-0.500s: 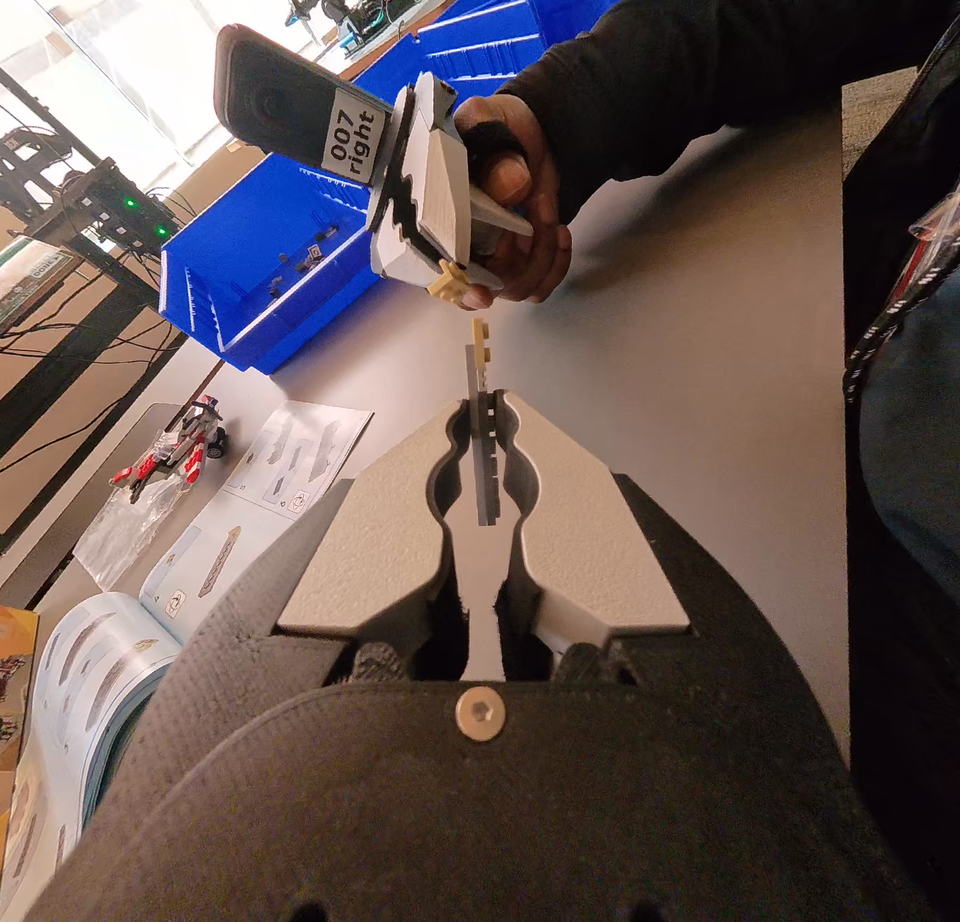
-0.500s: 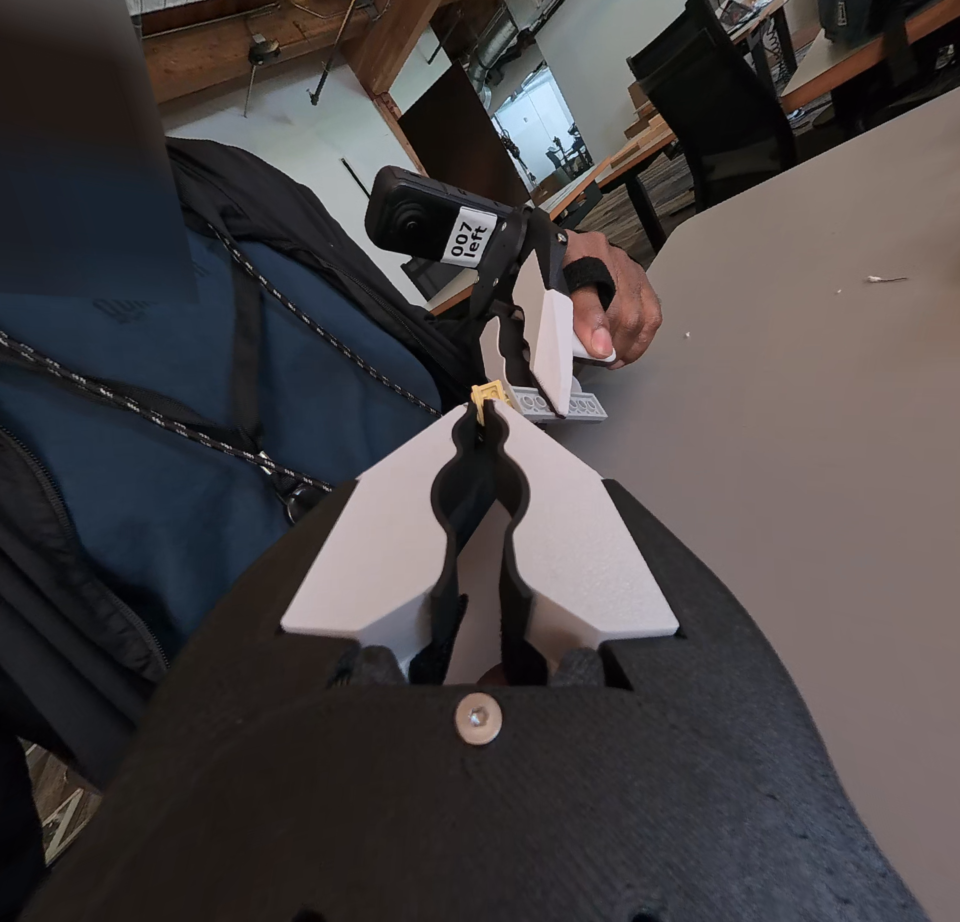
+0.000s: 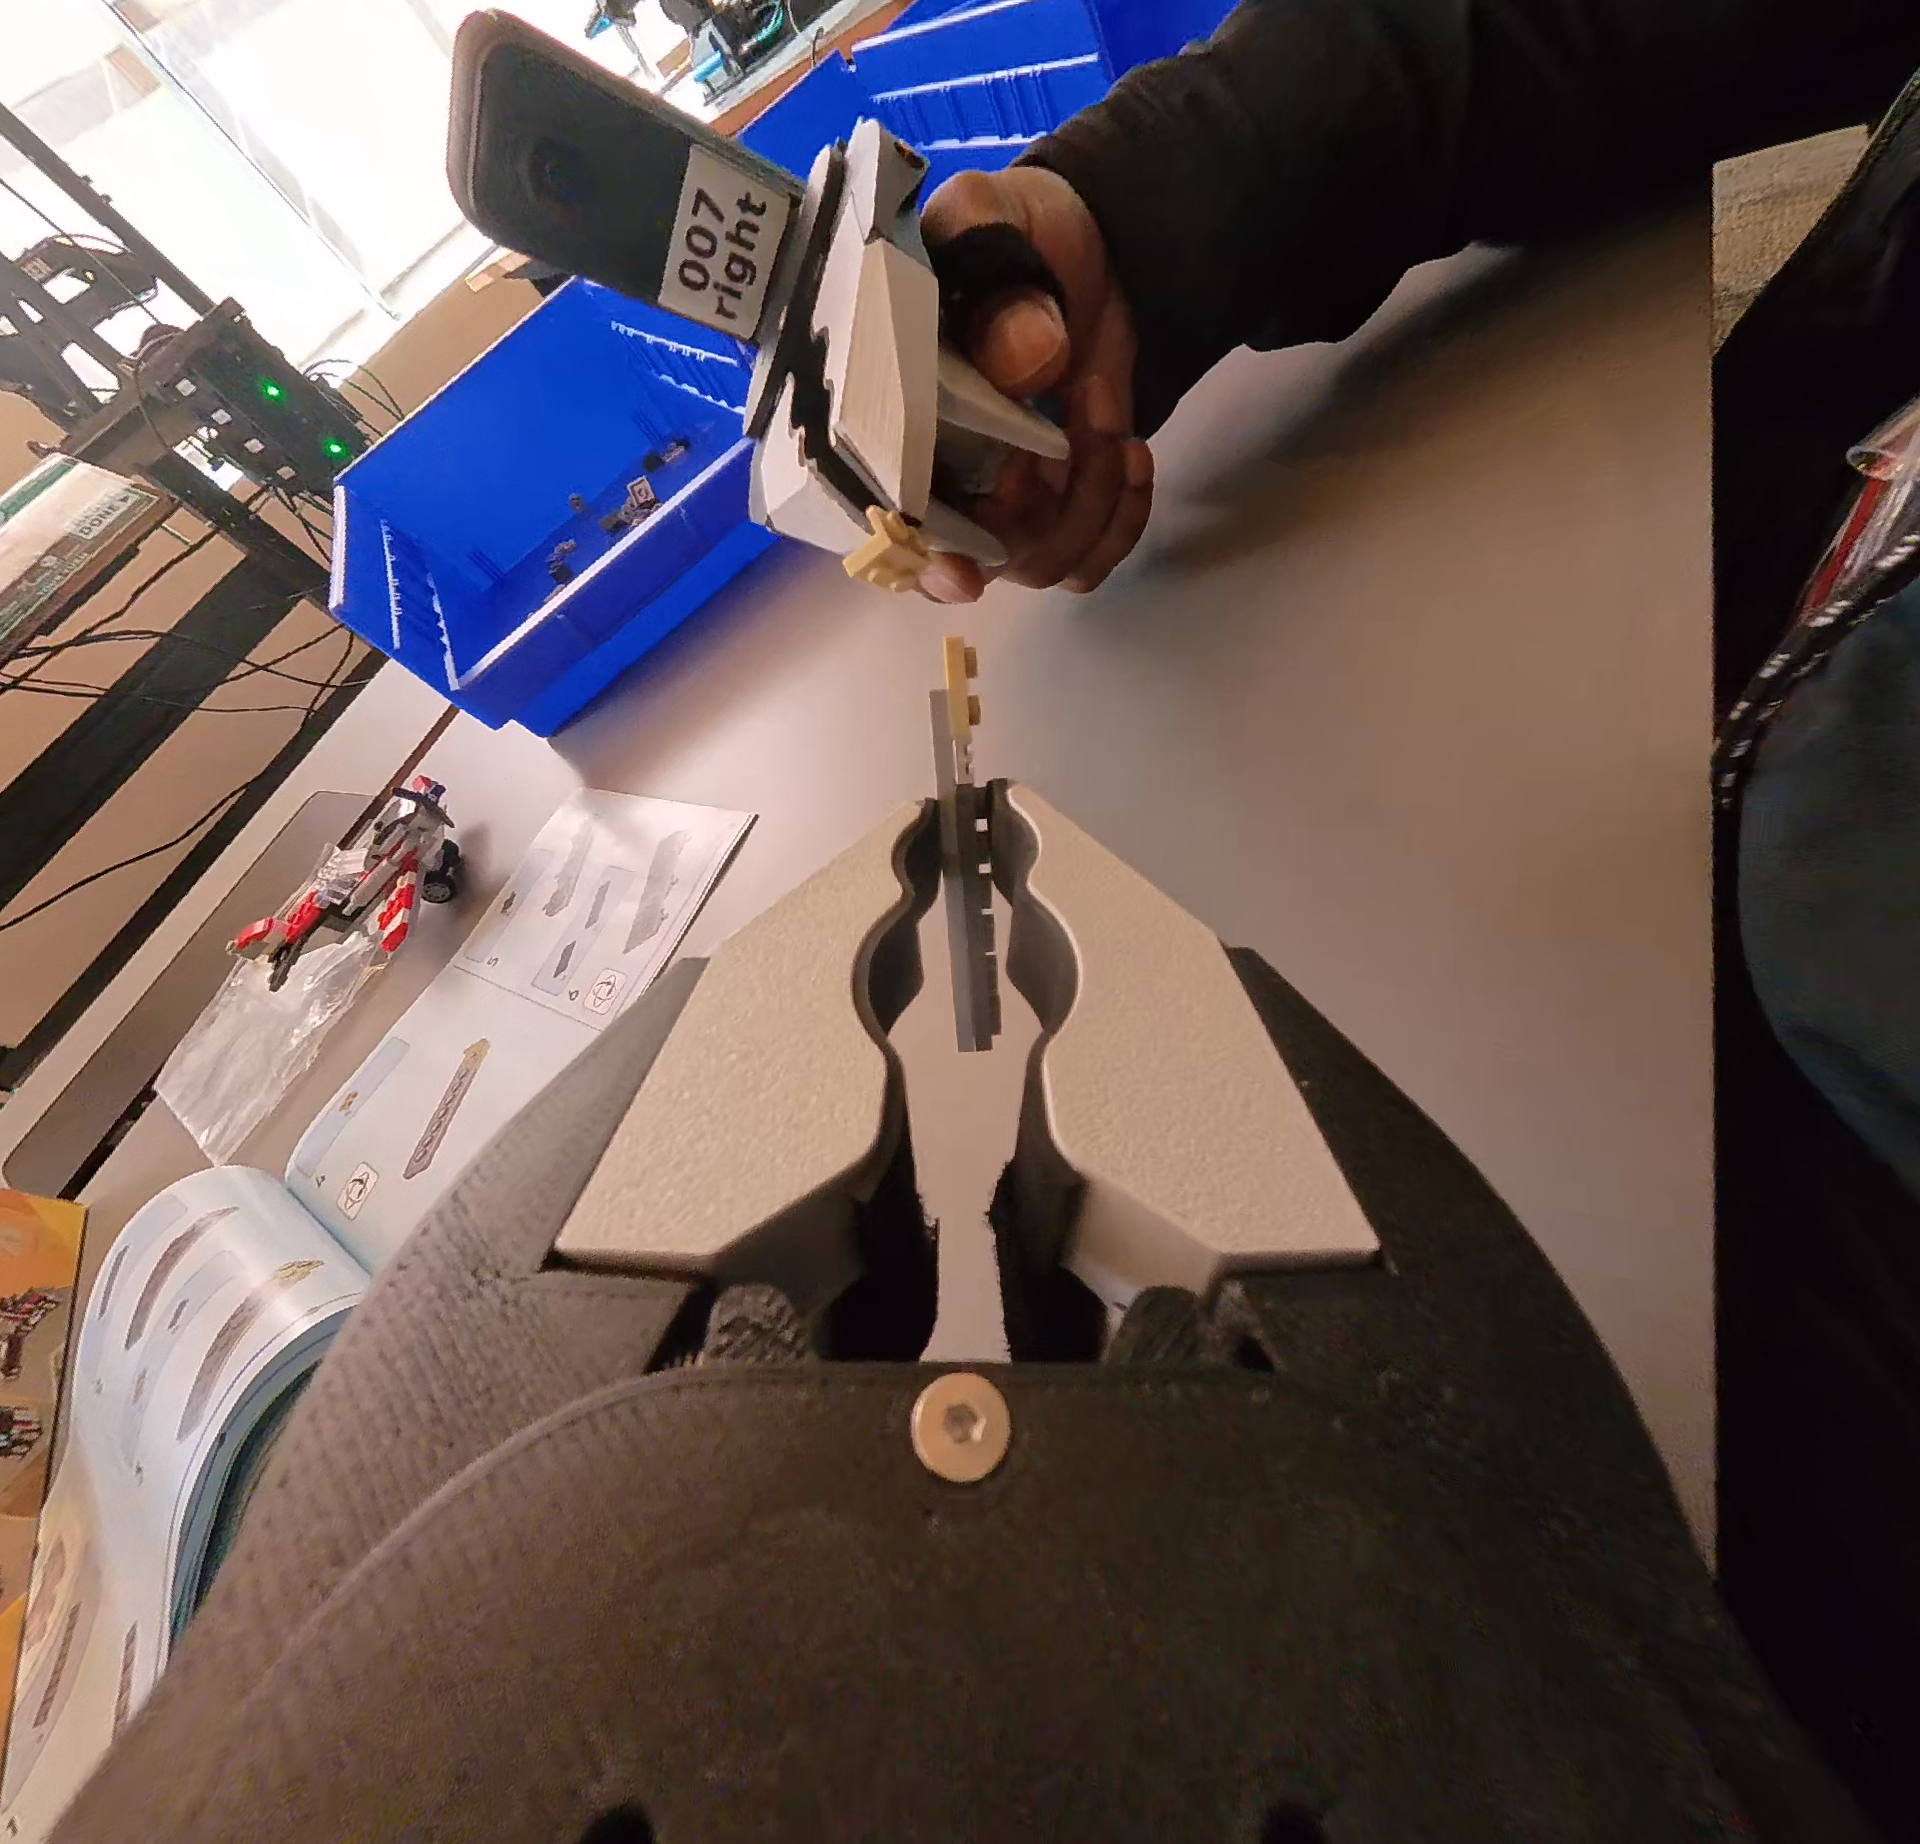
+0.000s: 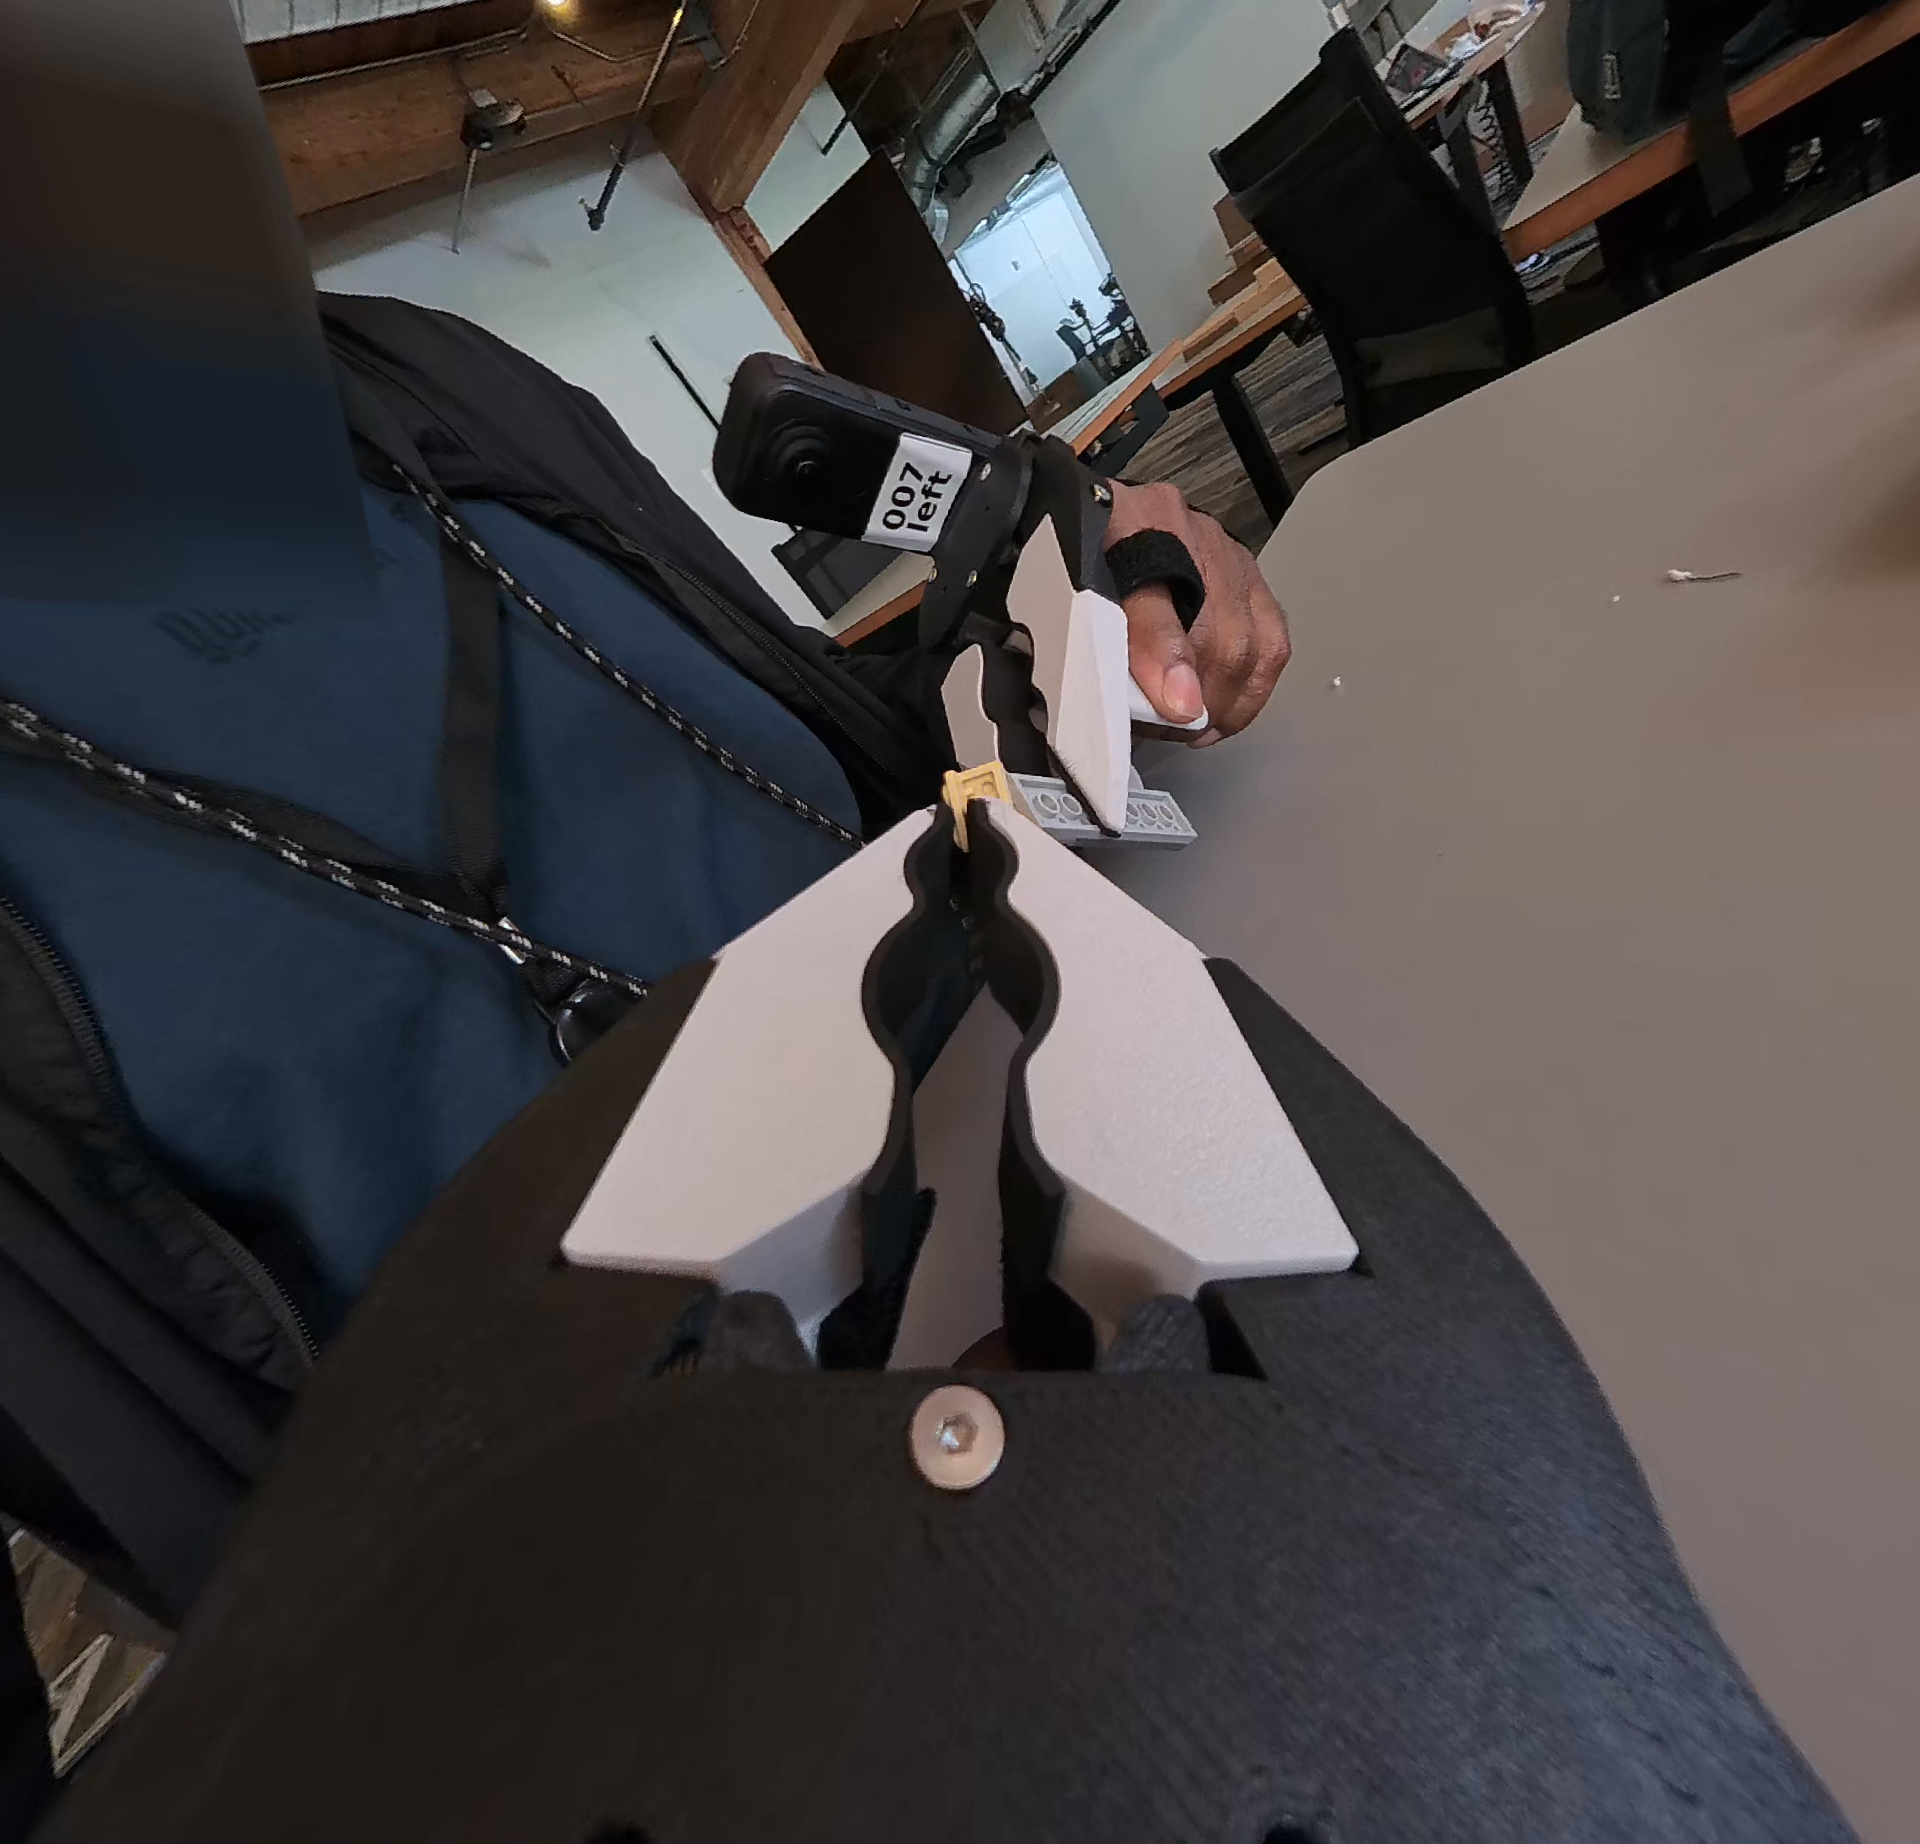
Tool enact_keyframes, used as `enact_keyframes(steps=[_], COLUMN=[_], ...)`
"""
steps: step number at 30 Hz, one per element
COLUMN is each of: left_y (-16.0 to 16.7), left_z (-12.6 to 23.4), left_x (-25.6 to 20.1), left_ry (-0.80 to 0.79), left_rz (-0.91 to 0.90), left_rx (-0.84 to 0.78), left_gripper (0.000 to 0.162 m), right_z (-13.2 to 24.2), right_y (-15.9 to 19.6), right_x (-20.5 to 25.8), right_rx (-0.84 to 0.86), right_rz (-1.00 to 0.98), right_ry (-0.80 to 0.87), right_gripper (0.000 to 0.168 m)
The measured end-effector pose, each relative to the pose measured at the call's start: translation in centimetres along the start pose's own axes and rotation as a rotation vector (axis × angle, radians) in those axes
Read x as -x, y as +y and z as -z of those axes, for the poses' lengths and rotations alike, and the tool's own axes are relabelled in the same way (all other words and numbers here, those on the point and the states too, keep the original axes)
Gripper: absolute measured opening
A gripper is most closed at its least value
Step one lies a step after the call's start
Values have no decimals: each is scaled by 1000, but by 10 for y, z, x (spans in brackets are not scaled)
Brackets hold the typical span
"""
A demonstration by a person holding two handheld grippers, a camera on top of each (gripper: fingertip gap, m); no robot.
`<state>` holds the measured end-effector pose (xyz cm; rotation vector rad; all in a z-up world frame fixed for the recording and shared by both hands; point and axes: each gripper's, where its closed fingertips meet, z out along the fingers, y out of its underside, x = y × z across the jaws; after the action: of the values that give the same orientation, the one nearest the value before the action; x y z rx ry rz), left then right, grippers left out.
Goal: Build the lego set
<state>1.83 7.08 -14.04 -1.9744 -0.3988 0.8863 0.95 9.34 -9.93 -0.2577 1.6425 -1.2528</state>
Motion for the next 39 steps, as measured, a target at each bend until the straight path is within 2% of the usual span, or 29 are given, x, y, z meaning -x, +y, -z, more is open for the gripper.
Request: enact_keyframes(steps=[1, 7, 13, 17, 24, 28, 33, 39], left_y=[1, 9, 24, 30, 37, 43, 42, 39], left_z=[0, -1, -5, -12, -30, -38, -38, -35], left_x=[1, 10, 22, 32, 40, 34, 29, 29], left_ry=[-3, -38, -89, -117, -125, -108, -98, -120], left_rz=[2, 27, 50, 57, 42, 10, -5, -19], left_rx=[1, 25, 67, 82, 128, 169, 175, 180], left_gripper=[8, 8, 8, 8, 8, 8, 8, 8], right_z=[1, 10, 26, 34, 39, 39, 36, 33], right_y=[0, 2, 23, 31, 23, 20, 7, 7], right_x=[-1, -16, -41, -54, -57, -60, -59, -59], right_rx=[-1, 25, 161, 203, 154, 165, 118, 153], right_rz=[2, 18, 36, 26, 78, 227, 390, 427], right_ry=[7, 133, 324, 395, 409, 467, 503, 546], right_gripper=[3, 3, 3, 3, 3, 3, 3, 3])
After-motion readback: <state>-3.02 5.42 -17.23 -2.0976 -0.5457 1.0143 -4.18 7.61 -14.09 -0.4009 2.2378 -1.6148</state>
